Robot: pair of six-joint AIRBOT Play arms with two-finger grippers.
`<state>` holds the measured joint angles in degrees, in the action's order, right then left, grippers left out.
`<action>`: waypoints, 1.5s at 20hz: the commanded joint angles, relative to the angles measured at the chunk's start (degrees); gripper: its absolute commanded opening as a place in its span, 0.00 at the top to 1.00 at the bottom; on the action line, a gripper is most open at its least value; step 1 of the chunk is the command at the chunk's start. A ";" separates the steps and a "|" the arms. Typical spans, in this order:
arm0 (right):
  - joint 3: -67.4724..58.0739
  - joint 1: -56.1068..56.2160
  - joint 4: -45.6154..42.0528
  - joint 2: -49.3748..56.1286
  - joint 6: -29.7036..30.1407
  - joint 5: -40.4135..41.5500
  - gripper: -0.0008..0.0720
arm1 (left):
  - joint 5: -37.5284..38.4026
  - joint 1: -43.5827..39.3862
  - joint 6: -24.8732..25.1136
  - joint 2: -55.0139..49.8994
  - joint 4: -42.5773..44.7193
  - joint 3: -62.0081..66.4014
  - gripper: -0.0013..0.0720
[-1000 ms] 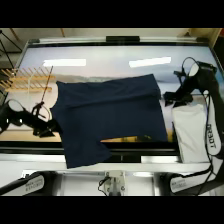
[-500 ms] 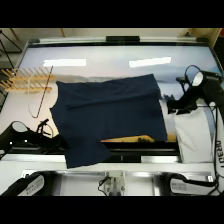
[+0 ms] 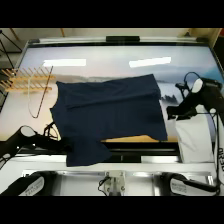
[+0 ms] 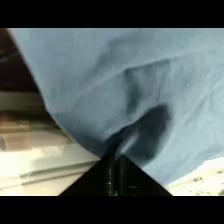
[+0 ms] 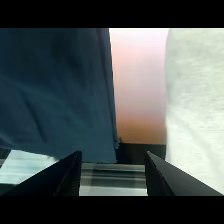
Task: Fold the shirts.
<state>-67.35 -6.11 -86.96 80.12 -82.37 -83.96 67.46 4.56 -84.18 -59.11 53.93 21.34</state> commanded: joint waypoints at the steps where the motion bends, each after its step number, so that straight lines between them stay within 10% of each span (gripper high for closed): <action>1: 4.74 -0.04 3.19 -0.42 0.81 0.04 0.29 | -2.21 -1.64 -1.20 0.26 -0.39 -0.26 0.94; 20: 13.27 0.15 7.76 5.60 0.63 10.54 0.30 | 0.66 -1.57 1.09 6.45 2.25 1.55 0.94; 23: 13.00 0.15 10.64 5.77 2.54 9.60 0.85 | 1.44 -1.29 2.23 6.47 3.96 2.99 0.94; 30: -0.63 0.26 10.27 -0.85 6.10 10.14 0.89 | 4.13 -1.22 4.04 6.14 12.09 23.23 0.94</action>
<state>-61.63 -5.93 -77.23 81.03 -77.28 -74.06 70.74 3.27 -80.75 -52.77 62.65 36.21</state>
